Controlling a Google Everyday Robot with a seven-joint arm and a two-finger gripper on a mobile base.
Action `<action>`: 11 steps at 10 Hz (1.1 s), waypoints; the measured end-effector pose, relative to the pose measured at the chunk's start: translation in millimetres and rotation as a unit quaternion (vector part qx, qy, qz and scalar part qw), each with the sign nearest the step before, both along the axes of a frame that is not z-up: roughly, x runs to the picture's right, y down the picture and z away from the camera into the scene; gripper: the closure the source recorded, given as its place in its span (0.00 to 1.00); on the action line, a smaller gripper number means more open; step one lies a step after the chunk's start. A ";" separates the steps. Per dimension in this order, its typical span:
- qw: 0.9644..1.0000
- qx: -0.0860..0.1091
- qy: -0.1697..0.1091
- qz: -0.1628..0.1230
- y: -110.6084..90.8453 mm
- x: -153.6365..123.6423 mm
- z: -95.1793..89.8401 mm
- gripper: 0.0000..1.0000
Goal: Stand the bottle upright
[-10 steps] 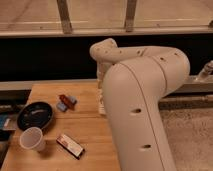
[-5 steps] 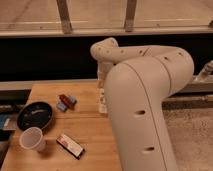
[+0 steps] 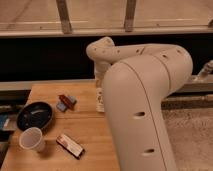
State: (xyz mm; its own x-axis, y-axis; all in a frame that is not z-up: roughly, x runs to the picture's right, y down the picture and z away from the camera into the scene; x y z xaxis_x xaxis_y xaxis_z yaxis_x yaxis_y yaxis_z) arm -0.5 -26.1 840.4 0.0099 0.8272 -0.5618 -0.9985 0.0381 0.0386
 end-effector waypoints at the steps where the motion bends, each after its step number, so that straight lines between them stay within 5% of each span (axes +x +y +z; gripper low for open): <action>1: 1.000 -0.001 -0.001 0.001 0.7 -2.1 -0.6 0.77; 8: 1.000 0.003 0.000 0.011 2.4 8.0 -2.8 0.77; 11: 1.000 0.002 -0.001 0.017 4.5 12.4 -3.4 0.97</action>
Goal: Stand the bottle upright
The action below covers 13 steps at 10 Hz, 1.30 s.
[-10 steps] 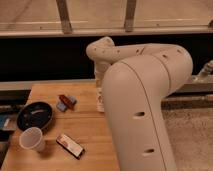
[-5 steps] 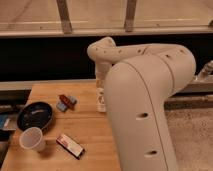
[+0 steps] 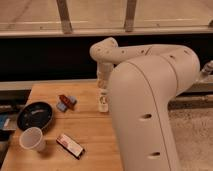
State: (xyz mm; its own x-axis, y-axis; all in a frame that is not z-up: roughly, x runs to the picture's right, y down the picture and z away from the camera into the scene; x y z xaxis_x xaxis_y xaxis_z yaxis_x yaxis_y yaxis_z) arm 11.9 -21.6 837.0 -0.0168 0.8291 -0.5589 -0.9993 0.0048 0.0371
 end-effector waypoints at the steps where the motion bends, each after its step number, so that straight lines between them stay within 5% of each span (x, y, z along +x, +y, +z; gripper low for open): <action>1: 1.000 0.000 0.000 0.001 0.3 1.7 -0.1 1.00; 13: 1.000 0.001 0.005 0.006 4.3 10.3 -0.2 1.00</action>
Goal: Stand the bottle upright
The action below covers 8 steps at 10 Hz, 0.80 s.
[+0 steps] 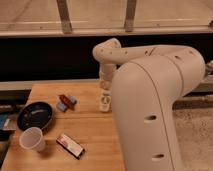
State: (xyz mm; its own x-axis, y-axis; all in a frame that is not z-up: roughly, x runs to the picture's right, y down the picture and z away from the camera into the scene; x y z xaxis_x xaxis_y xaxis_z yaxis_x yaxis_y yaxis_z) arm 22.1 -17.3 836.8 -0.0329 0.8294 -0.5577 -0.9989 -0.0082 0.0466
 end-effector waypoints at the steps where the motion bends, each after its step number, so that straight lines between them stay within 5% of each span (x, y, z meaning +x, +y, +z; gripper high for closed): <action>1: 1.000 -0.001 0.005 -0.002 1.7 1.9 1.8 1.00; 8: 1.000 -0.004 0.021 -0.010 2.2 4.0 2.2 1.00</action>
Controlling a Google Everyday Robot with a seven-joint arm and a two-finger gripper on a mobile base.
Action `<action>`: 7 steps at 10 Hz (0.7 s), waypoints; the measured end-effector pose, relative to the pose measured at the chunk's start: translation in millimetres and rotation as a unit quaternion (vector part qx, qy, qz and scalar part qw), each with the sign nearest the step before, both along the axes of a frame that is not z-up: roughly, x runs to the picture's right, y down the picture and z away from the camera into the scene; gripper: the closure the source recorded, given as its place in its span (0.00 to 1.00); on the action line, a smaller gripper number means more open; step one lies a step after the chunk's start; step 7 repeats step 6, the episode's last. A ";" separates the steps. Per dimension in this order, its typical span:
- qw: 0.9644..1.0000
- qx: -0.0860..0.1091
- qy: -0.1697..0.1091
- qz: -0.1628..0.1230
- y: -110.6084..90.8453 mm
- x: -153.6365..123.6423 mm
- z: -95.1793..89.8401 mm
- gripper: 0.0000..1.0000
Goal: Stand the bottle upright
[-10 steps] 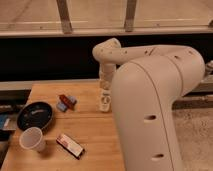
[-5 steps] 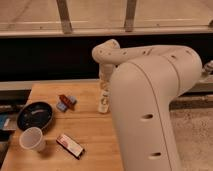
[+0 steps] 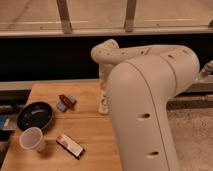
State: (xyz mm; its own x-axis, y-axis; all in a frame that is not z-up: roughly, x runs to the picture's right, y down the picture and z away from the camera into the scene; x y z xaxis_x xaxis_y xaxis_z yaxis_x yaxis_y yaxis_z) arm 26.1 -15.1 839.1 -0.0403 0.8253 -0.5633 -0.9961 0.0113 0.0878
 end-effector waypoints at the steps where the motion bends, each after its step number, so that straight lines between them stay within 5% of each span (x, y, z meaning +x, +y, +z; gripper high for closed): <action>1: 1.000 0.000 0.002 -0.002 -0.3 0.6 -1.7 1.00; 7: 1.000 0.008 0.005 -0.005 -6.1 -1.3 -8.4 1.00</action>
